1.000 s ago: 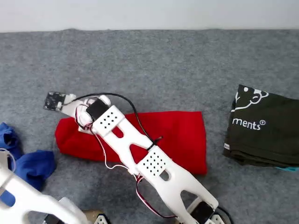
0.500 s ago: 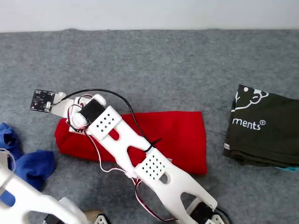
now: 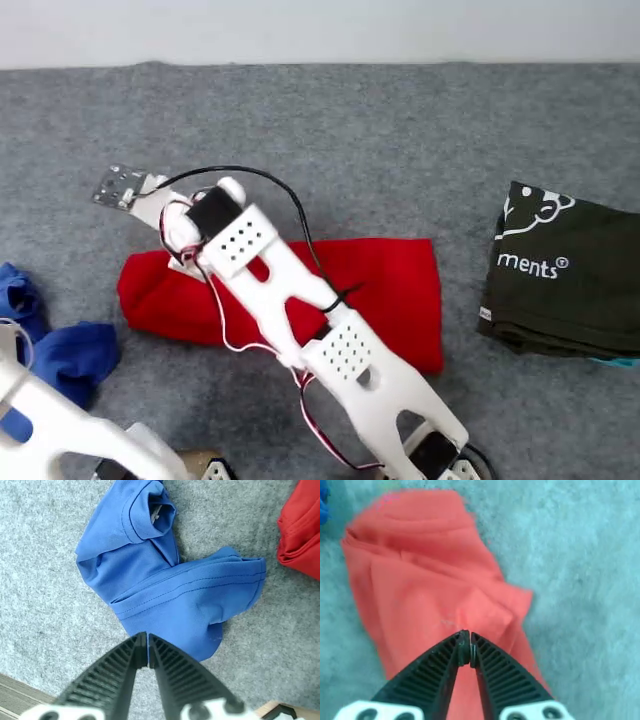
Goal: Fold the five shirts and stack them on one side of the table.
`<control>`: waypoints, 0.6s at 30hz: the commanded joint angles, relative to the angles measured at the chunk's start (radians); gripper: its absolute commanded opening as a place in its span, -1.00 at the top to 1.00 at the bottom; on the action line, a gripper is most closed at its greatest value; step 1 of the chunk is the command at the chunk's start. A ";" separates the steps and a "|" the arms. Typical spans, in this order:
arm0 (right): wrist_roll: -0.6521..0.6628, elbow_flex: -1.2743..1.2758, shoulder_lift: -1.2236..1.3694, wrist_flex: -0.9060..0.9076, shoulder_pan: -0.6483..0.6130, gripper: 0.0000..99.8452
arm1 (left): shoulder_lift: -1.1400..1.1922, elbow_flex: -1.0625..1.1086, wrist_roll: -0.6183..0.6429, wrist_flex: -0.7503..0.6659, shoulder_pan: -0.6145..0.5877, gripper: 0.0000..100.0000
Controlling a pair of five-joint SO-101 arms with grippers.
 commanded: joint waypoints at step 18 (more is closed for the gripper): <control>-0.017 0.618 -0.145 -0.022 -0.002 0.98 | -0.031 -0.039 -0.006 0.009 -0.135 0.97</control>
